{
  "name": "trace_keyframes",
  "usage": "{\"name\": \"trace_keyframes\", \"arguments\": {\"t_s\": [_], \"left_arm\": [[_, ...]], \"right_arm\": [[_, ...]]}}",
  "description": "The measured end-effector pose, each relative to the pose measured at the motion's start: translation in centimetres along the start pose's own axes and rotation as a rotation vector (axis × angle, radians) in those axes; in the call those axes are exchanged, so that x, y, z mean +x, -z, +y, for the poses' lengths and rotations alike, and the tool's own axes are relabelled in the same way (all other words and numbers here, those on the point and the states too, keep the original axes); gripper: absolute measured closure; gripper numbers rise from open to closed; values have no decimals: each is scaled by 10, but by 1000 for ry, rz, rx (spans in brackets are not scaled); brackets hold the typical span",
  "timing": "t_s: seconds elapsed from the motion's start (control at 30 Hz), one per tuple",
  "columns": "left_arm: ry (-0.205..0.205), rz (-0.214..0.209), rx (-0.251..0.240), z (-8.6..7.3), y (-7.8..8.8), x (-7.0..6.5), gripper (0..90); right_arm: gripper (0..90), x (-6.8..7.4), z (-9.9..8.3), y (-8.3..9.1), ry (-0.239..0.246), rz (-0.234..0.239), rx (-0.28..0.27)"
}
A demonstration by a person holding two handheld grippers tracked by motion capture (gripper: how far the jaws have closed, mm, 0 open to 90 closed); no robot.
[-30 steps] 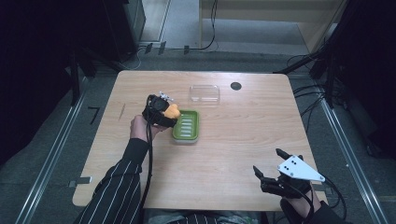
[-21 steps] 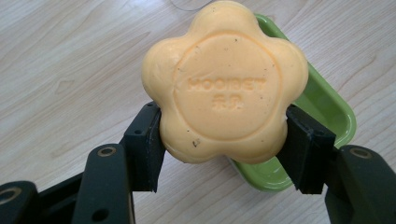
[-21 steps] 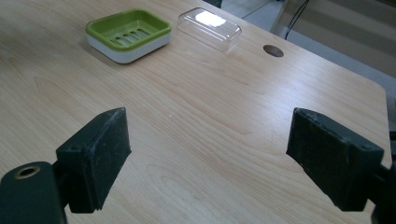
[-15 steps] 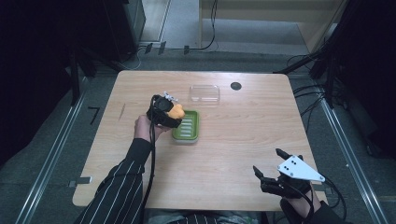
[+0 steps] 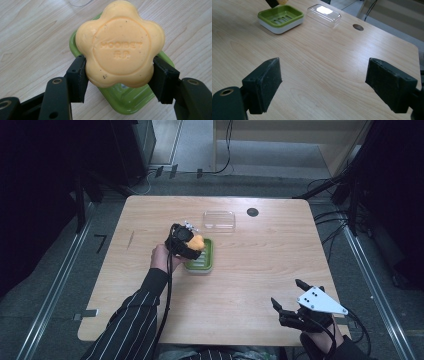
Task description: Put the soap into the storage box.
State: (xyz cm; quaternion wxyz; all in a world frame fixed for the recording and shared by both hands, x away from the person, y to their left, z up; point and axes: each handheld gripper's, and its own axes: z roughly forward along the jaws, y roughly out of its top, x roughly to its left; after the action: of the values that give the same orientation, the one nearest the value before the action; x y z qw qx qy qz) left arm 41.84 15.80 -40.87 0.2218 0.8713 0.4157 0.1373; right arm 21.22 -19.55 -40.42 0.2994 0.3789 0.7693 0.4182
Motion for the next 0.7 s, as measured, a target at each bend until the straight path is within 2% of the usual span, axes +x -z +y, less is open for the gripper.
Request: {"name": "trace_keyframes", "arguments": {"t_s": [0.5,0.7], "left_arm": [[-9,-15,74,3,-21,0,394],[-9,-11,85,4,-27,0,394]], "right_arm": [[136,0,0,0,0,0,0],[136,0,0,0,1,0,1]]}}
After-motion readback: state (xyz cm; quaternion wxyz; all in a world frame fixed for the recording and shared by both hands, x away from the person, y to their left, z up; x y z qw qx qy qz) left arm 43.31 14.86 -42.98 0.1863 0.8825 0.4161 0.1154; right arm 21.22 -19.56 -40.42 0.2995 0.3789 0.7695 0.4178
